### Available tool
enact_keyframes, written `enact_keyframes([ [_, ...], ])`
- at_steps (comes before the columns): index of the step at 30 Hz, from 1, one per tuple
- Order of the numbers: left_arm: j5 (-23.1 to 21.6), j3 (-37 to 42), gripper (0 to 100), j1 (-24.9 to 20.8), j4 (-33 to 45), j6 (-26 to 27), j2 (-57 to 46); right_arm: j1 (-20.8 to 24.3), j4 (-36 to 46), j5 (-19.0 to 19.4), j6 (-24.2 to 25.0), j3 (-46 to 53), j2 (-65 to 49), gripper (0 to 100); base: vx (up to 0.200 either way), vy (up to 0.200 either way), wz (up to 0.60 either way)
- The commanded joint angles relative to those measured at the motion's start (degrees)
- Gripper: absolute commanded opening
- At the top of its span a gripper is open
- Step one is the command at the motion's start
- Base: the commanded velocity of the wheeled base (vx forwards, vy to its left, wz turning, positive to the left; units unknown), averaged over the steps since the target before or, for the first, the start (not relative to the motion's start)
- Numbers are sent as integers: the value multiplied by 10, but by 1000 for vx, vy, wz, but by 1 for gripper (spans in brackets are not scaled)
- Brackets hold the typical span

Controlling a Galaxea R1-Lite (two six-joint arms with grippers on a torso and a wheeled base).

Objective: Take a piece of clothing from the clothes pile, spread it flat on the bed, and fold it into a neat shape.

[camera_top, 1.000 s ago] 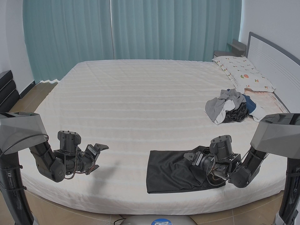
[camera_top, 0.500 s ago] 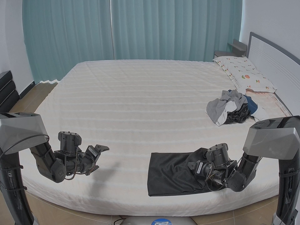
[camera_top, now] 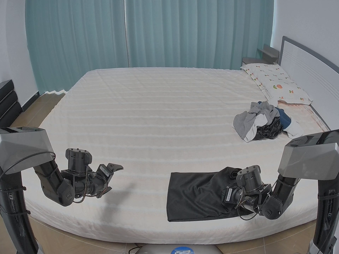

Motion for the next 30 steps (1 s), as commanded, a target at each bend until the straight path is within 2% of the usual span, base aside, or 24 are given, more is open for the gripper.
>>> enact_keyframes([
  [1,0,0,100,0,0,0,1,-10,7,4,-13,39,-50,0,0,0,0],
  [5,0,0,100,0,0,0,1,-36,2,31,-60,90,-78,0,0,0,0],
  [6,0,0,100,0,0,0,1,-50,-2,53,-79,113,-85,0,0,0,0],
  [9,0,0,100,0,0,0,1,-64,2,67,-88,133,-108,0,0,0,0],
  [13,-1,0,100,0,0,0,1,-66,4,69,-103,154,-125,0,0,0,0],
  [17,-1,0,100,0,0,0,1,-86,4,72,-147,194,-133,0,0,0,0],
  [21,-1,0,100,0,0,-1,1,-115,4,99,-202,214,-124,0,0,0,0],
  [30,-1,0,100,0,0,0,1,-145,-1,110,-234,216,-88,0,0,0,0],
])
